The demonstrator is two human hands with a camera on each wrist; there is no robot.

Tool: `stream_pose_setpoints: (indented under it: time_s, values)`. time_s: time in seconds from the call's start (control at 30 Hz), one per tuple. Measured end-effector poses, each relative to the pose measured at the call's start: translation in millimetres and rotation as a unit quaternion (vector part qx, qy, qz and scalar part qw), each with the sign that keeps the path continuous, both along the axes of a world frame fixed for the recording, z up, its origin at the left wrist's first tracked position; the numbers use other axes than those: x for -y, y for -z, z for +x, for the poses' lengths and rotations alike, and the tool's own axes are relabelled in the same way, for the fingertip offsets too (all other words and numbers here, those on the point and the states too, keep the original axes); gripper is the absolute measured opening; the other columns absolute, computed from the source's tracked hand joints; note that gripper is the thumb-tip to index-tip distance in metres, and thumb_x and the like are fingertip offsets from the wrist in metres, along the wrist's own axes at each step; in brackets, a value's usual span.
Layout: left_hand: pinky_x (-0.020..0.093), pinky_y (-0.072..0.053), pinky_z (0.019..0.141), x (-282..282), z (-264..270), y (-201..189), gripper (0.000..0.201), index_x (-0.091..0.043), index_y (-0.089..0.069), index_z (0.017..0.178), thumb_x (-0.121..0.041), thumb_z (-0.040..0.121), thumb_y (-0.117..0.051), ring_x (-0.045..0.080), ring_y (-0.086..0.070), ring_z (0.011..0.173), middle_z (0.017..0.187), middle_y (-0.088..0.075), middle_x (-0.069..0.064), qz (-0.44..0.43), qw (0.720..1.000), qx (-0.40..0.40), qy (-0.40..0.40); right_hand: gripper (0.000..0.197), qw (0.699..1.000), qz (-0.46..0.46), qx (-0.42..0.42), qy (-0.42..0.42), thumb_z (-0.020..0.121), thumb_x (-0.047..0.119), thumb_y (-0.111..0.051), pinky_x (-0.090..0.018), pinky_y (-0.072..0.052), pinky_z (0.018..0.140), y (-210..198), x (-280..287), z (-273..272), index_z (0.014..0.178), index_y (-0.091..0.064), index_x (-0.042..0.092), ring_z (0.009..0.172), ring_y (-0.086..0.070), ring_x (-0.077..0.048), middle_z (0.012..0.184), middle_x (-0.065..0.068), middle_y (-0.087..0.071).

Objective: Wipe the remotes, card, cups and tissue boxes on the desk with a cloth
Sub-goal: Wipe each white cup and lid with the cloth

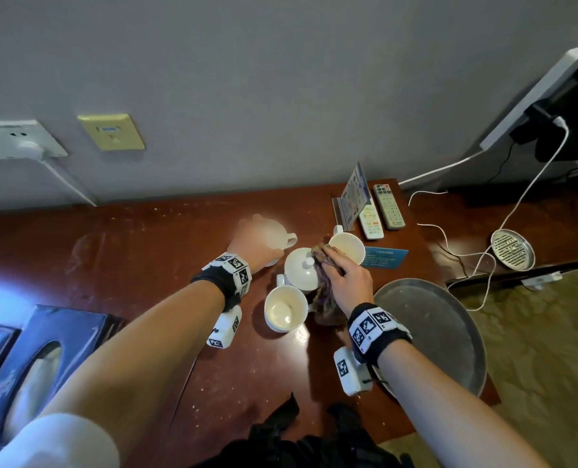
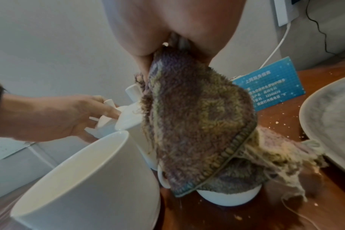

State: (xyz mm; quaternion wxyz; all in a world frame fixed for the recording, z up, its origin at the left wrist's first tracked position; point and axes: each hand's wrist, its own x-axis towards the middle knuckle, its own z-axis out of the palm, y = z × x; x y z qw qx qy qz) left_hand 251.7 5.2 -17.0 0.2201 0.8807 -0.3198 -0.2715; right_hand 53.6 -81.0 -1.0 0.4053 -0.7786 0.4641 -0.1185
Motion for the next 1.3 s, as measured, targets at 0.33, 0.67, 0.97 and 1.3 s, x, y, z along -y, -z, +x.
stream_pose_setpoints:
  time_s: [0.33,0.67,0.97,1.3]
  values:
    - [0.04,-0.044,0.103,-4,7,5,0.065,-0.021,-0.036,0.138,-0.027,0.086,-0.075,0.032,-0.049,0.125,0.146,-0.035,0.01,-0.037,0.998,-0.059,0.008,0.038,0.999,0.013,-0.044,-0.003,0.094,0.023,-0.06,-0.029,-0.034,0.11,-4,1,1,0.128,-0.062,0.039,0.127,-0.05,-0.02,0.137,0.01,-0.059]
    - [0.04,-0.047,0.1,12,-3,0,0.06,-0.02,-0.036,0.138,-0.025,0.089,-0.071,0.035,-0.054,0.118,0.145,-0.032,0.01,-0.032,0.998,-0.053,0.013,0.037,0.999,0.007,-0.036,0.001,0.095,0.022,-0.06,-0.033,-0.038,0.109,-9,7,-13,0.126,-0.062,0.042,0.123,-0.052,-0.022,0.133,0.005,-0.062]
    - [0.043,-0.043,0.101,-25,-20,-34,0.065,-0.028,-0.037,0.142,-0.03,0.086,-0.072,0.03,-0.041,0.133,0.151,-0.031,0.007,-0.062,0.997,0.045,-0.019,0.037,0.998,-0.043,-0.012,-0.039,0.095,0.023,-0.058,-0.037,-0.041,0.108,-32,-1,-37,0.127,-0.062,0.04,0.119,-0.054,-0.025,0.132,0.004,-0.063]
    - [0.041,-0.047,0.097,-104,-70,-77,0.055,-0.034,-0.044,0.138,-0.045,0.088,-0.064,0.025,-0.038,0.134,0.153,-0.032,0.003,-0.029,0.988,0.121,-0.088,0.033,0.983,-0.061,0.084,-0.153,0.095,0.022,-0.059,-0.025,-0.038,0.105,-64,-29,-51,0.126,-0.066,0.031,0.121,-0.056,-0.017,0.129,0.006,-0.064]
